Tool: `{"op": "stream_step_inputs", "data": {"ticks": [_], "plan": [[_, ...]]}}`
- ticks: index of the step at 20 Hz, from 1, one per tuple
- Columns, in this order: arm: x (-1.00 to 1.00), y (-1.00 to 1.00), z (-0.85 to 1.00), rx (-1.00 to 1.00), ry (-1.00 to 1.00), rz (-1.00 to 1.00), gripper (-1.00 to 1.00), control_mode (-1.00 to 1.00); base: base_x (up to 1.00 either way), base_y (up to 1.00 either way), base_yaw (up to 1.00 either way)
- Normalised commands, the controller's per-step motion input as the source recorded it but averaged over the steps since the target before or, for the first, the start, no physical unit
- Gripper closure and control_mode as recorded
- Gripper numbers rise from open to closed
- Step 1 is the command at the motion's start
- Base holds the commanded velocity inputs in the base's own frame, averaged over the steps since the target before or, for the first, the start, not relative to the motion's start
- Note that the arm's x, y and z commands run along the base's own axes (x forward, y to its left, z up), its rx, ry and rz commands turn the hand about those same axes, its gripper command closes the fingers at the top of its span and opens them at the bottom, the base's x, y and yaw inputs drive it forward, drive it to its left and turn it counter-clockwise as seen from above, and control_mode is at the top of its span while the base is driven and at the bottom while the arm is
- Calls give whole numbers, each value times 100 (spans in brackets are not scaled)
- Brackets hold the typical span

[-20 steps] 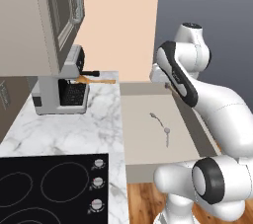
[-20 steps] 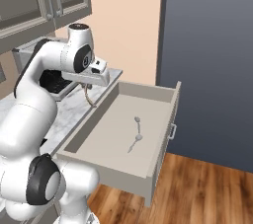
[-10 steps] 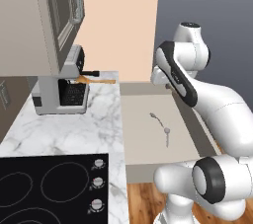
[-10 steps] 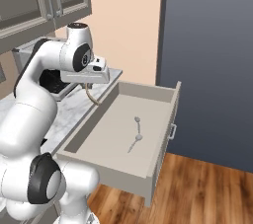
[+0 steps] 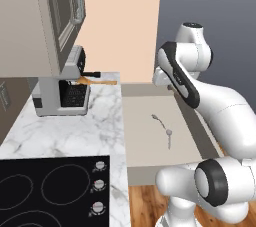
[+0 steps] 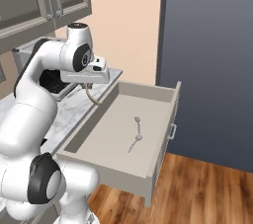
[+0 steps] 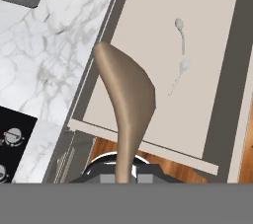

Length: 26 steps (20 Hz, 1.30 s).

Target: Organize the utensils by type. Pick up the wooden spoons from the counter and place them in the open cabinet. Then pick up the metallic utensils from the counter and place them in the open drawer.

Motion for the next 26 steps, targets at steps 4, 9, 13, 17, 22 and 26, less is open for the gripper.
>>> {"op": "stream_step_inputs", "data": {"ticks": [4,9,13,17,22,26], "plan": [[0,0,0,0,0,0,100,100,-30,-29,-4],[0,0,0,0,0,0,100,100,-51,-38,-8],[0,0,0,0,0,0,100,100,-58,-22,-8],[0,0,0,0,0,0,100,100,-42,-64,-16],[0,0,0,0,0,0,100,100,-17,-95,-35],[0,0,0,0,0,0,100,100,-19,-82,-46]]}}
